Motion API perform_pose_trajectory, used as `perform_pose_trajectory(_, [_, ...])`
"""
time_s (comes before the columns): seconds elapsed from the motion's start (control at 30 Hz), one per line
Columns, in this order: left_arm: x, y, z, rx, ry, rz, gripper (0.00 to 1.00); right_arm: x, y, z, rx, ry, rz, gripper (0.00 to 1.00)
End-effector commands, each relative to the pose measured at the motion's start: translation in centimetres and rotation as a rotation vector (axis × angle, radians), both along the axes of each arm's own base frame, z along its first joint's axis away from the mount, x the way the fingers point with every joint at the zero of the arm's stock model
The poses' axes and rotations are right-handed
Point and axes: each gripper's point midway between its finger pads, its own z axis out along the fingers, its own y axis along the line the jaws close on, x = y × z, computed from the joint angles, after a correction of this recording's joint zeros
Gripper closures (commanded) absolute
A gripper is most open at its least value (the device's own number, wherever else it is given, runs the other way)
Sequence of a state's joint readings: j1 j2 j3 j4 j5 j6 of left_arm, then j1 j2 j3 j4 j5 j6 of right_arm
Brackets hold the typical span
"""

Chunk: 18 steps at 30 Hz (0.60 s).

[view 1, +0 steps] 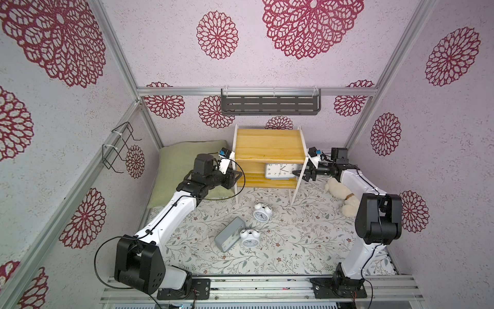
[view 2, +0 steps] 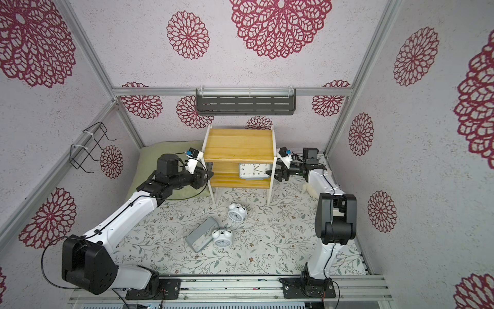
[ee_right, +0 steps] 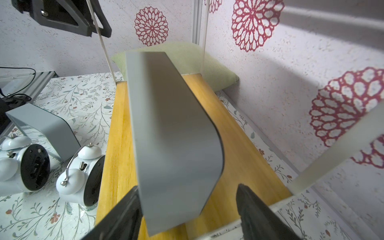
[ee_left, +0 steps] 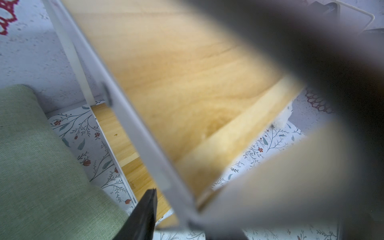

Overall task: Place the alarm clocks on the shelf by style
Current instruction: Place the alarm on the shelf.

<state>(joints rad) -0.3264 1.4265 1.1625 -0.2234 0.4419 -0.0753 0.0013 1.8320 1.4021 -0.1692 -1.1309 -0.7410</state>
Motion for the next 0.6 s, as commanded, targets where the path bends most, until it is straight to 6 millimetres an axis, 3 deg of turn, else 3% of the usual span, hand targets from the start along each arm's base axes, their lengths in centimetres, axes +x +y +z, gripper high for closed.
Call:
perform_pose_trajectory(0.0, [-0.9, -0.3, -1.5, 0.023, 0.060, -0.031, 0.57, -0.5, 0.4, 2.1, 0.003, -0.054, -0.002, 0.23])
perform_pose_trajectory(0.33, [-1.9, 0.1, -1.4, 0.040, 0.055, -0.038, 0.50, -1.7, 0.4, 2.8, 0.013, -0.070, 0.010, 0.18])
perform_pose_trajectory(0.57, [-2.5, 1.3, -1.4, 0.076, 0.040, 0.008, 0.43, -1.9, -1.1, 4.2, 0.063, -0.092, -0.045, 0.12])
